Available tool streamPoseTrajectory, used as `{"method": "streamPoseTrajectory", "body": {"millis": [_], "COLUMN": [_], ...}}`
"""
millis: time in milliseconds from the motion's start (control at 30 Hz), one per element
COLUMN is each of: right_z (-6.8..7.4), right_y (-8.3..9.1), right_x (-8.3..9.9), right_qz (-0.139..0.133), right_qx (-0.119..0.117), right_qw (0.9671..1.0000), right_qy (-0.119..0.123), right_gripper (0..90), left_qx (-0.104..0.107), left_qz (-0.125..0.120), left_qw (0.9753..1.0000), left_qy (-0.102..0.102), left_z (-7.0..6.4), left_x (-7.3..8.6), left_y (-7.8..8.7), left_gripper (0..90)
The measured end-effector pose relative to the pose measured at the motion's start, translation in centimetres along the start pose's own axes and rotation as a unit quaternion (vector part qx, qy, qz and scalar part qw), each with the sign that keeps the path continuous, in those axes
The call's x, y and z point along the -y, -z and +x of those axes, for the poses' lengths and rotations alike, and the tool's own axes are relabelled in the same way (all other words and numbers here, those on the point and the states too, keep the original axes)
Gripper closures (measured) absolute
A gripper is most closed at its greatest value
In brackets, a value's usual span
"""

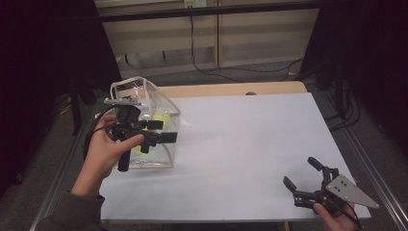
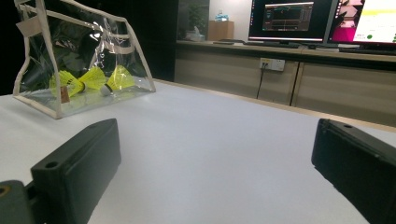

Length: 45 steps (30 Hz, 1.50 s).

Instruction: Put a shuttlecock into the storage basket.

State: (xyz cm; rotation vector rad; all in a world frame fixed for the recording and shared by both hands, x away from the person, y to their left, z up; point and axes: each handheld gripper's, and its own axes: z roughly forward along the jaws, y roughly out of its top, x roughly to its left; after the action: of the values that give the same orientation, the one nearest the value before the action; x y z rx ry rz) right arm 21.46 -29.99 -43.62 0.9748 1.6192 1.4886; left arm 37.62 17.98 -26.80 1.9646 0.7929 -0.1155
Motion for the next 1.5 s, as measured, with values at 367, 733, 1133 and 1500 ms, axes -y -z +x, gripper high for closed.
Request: {"method": "streamPoseTrajectory", "body": {"millis": [367, 733, 1133, 1500], "right_z": [0.1, 0.1, 0.1, 0.1], "right_y": [0.0, -0.1, 0.0, -0.1], "right_x": [0.0, 0.0, 0.0, 0.0], "right_qz": [-0.001, 0.000, -0.001, 0.001], "right_qx": [-0.001, -0.002, -0.001, -0.001], "right_qw": [1.0000, 1.0000, 1.0000, 1.0000], "right_qy": [-0.001, 0.001, -0.001, 0.002], "right_gripper": [1.3, 1.3, 1.3, 1.3], "left_qx": [0.016, 0.020, 0.023, 0.027], "left_qz": [0.014, 0.020, 0.028, 0.031], "left_qw": [0.9996, 0.9989, 0.9983, 0.9980], "left_qy": [-0.019, -0.038, -0.046, -0.048], "left_z": [-0.4, -0.5, 0.0, 0.4], "left_x": [1.0, 2.0, 3.6, 4.7], "left_y": [-0.9, -1.2, -1.8, -2.2], "left_gripper": [7.3, 6.0, 5.5, 5.8]}}
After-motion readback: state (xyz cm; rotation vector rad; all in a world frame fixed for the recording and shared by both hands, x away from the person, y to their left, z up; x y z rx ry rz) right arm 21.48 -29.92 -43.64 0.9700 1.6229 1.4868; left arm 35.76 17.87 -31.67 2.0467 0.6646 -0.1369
